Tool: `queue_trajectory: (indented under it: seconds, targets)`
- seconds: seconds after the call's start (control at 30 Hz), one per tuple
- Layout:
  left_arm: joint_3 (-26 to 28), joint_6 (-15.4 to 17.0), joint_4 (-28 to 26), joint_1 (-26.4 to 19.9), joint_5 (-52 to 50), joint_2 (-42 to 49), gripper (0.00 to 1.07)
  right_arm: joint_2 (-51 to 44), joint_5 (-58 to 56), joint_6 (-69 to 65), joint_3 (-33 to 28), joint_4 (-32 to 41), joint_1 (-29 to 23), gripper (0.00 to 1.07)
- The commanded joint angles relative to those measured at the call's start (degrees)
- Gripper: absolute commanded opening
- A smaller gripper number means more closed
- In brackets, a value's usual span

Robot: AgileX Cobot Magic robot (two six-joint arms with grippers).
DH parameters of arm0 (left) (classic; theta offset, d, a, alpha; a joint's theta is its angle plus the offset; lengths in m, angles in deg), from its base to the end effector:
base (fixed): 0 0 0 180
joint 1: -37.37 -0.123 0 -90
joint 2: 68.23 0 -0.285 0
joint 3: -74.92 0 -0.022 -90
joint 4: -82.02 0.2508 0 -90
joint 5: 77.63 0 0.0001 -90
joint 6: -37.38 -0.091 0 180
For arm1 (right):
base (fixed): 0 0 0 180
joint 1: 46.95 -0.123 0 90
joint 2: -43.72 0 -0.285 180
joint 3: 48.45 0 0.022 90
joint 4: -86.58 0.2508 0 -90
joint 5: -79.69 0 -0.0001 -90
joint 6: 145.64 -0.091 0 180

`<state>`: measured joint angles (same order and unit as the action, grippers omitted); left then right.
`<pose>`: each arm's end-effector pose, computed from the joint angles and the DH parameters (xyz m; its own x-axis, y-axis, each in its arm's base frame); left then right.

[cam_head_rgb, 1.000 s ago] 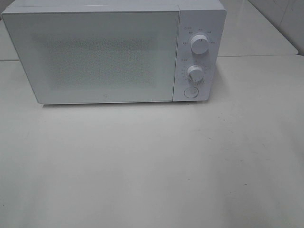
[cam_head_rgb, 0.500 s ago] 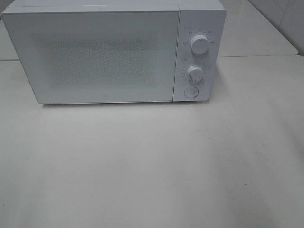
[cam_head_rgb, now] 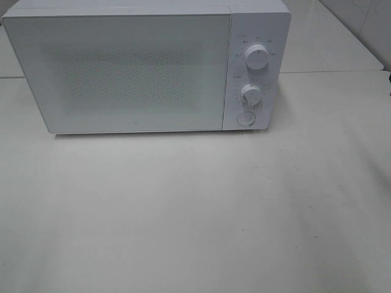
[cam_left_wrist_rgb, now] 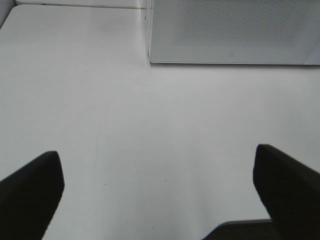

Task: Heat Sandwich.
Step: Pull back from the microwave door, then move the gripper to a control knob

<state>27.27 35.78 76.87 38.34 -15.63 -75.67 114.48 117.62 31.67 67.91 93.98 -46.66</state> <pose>-0.0089 -0.0071 0.2802 -0.4550 -0.0066 -0.8904 0.0810 0.9955 -0.0488 0.1907 -0.0082 0.2216 -0.1030 0.1485 -0.9835 0.1001 0.9853 0.1383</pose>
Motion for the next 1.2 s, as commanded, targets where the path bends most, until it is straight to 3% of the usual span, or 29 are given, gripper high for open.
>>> queue_trajectory:
  seconds: [0.03, 0.37, 0.43, 0.77, 1.03, 1.2]
  targets:
    - [-0.2, -0.1, -0.6, -0.1, -0.7, 0.9, 0.97, 1.5, 3.4, 1.1, -0.3, 2.6, -2.3, 0.76]
    - [-0.2, -0.1, -0.6, -0.1, -0.7, 0.9, 0.97, 8.6, 8.9, 9.3, -0.3, 11.3, -14.6, 0.76]
    - [-0.2, -0.1, -0.6, -0.1, -0.7, 0.9, 0.97, 10.7, 10.9, 12.1, -0.3, 15.0, -19.5, 0.76]
    - [-0.2, -0.1, -0.6, -0.1, -0.7, 0.9, 0.97, 17.8, 21.0, 19.3, -0.1, 31.3, -33.4, 0.76]
    - [-0.2, -0.1, -0.6, -0.1, -0.7, 0.9, 0.97, 22.5, 27.1, 19.4, 0.2, 38.1, -41.7, 0.76]
    - [-0.2, -0.1, -0.6, -0.1, -0.7, 0.9, 0.97, 26.6, 28.3, 20.3, 3.6, 43.2, -47.1, 0.76]
